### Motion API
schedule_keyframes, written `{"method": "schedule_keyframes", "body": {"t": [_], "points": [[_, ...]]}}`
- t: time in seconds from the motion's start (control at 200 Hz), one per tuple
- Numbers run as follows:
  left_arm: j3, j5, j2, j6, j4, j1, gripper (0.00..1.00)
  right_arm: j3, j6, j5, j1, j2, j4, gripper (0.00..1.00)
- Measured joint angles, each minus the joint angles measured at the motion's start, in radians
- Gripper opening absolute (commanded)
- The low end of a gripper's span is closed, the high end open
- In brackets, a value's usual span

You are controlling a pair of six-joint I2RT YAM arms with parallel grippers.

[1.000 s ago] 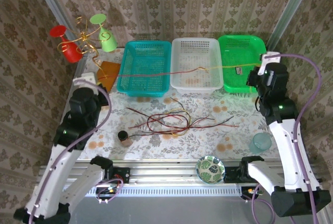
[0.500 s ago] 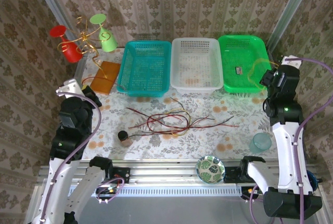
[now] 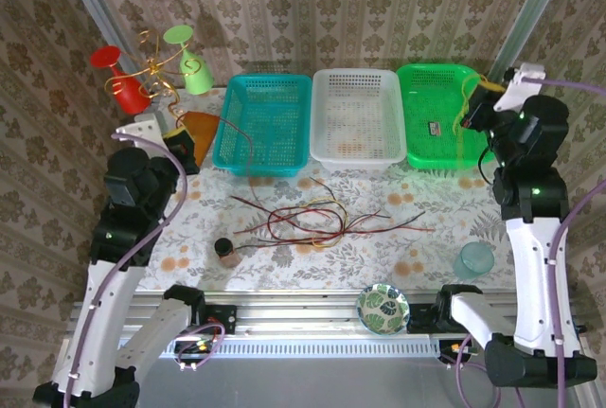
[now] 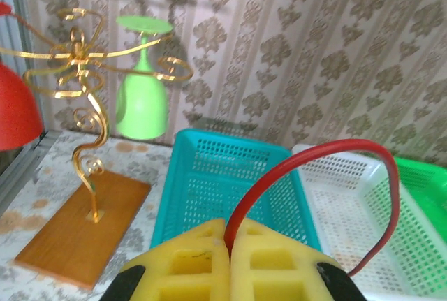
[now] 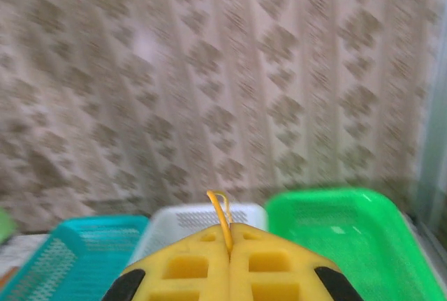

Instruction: Untangle the cables

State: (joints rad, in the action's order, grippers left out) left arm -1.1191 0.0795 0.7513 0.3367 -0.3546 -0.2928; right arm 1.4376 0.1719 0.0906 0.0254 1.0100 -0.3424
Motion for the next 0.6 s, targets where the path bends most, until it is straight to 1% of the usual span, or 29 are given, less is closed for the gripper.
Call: {"method": "schedule_keyframes", "body": {"t": [0.17, 0.295, 0.465, 0.6], "points": [[-0.038, -0.023, 0.008, -0.001, 0.039, -0.001, 0.0, 0.167, 0.0, 0.027, -0.138, 0.111, 0.034, 0.0], [0.001, -0.032, 0.005, 0.001, 0.06, -0.004, 0.0, 0.241, 0.013, 0.027, -0.214, 0.233, 0.092, 0.0], [0.104, -0.031, -0.013, 0.024, 0.067, -0.023, 0.0, 0.328, 0.023, 0.026, -0.285, 0.446, 0.132, 0.0], [0.156, -0.03, -0.023, 0.046, 0.061, -0.042, 0.0, 0.388, 0.007, 0.017, -0.312, 0.583, 0.122, 0.0]]}}
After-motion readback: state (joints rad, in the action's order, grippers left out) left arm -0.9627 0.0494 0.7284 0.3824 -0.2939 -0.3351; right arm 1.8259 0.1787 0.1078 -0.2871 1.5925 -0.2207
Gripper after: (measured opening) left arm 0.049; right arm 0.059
